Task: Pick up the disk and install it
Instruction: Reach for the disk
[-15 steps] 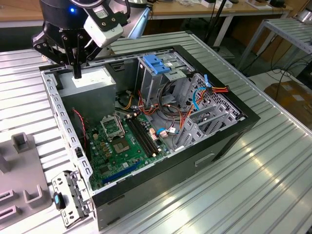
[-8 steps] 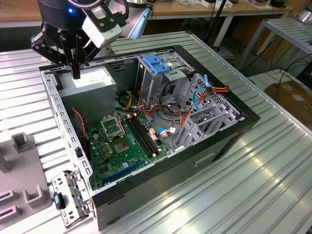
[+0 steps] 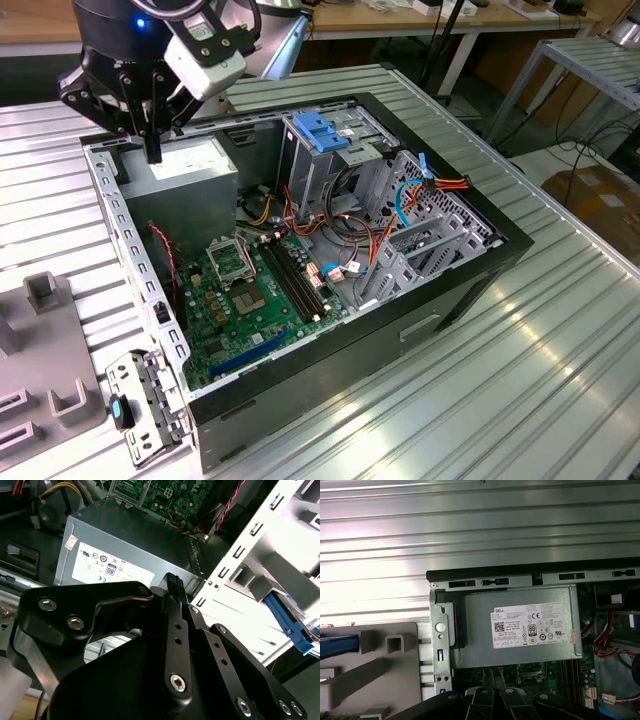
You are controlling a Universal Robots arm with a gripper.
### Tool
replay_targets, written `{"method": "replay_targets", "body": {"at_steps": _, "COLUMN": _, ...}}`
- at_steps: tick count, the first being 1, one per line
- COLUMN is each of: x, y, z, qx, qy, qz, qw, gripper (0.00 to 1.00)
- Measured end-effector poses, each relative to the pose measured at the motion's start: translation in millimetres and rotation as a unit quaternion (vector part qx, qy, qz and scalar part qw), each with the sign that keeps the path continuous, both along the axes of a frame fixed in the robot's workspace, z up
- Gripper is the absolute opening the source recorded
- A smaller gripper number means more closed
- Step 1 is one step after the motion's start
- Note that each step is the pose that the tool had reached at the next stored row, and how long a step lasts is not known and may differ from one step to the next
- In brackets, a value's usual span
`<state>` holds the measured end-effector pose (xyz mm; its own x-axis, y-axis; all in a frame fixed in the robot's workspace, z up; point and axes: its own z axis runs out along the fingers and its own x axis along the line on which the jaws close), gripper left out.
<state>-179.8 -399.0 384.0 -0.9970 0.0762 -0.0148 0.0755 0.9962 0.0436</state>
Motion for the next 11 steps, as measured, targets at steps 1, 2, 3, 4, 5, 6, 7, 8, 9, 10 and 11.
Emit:
{"method": "replay_targets", "body": {"at_steps": 1, "x": -0.5, "y": 0.0, "z": -0.1, "qx": 0.0000, "qy": 0.0001, "qz": 0.000, "qw": 1.00000, "gripper": 0.11}}
{"method": "replay_targets", "body": {"at_steps": 2, "x": -0.7, "y": 0.0, "z": -0.2, "qx": 0.0000, "qy": 0.0002, "qz": 0.000, "qw": 1.00000, "gripper": 0.11}}
{"method": "replay_targets", "body": {"at_steps": 3, "x": -1.4, "y": 0.0, "z": -0.3, "qx": 0.0000, "qy": 0.0004, "qz": 0.000, "qw": 1.00000, "gripper": 0.11}}
{"method": "replay_targets", "body": {"at_steps": 4, "x": -2.0, "y": 0.0, "z": -0.5, "qx": 0.0000, "qy": 0.0005, "qz": 0.000, "qw": 1.00000, "gripper": 0.11}}
{"method": "replay_targets", "body": {"at_steps": 5, "x": -2.4, "y": 0.0, "z": -0.6, "qx": 0.0000, "qy": 0.0006, "qz": 0.000, "qw": 1.00000, "gripper": 0.11}}
{"method": "replay_targets", "body": {"at_steps": 6, "x": -2.7, "y": 0.0, "z": -0.7, "qx": 0.0000, "qy": 0.0006, "qz": 0.000, "qw": 1.00000, "gripper": 0.11}}
{"method": "replay_targets", "body": {"at_steps": 7, "x": -3.1, "y": 0.0, "z": -0.8, "qx": 0.0000, "qy": 0.0007, "qz": 0.000, "qw": 1.00000, "gripper": 0.11}}
{"method": "replay_targets", "body": {"at_steps": 8, "x": -3.7, "y": 0.0, "z": -0.9, "qx": 0.0000, "qy": 0.0009, "qz": 0.000, "qw": 1.00000, "gripper": 0.11}}
{"method": "replay_targets", "body": {"at_steps": 9, "x": -4.2, "y": 0.0, "z": -1.0, "qx": 0.0000, "qy": 0.0009, "qz": 0.000, "qw": 1.00000, "gripper": 0.11}}
{"method": "replay_targets", "body": {"at_steps": 10, "x": -4.6, "y": 0.0, "z": -1.1, "qx": 0.0000, "qy": 0.0010, "qz": 0.000, "qw": 1.00000, "gripper": 0.11}}
{"method": "replay_targets", "body": {"at_steps": 11, "x": -5.1, "y": 0.0, "z": -1.2, "qx": 0.0000, "qy": 0.0011, "qz": 0.000, "qw": 1.00000, "gripper": 0.11}}
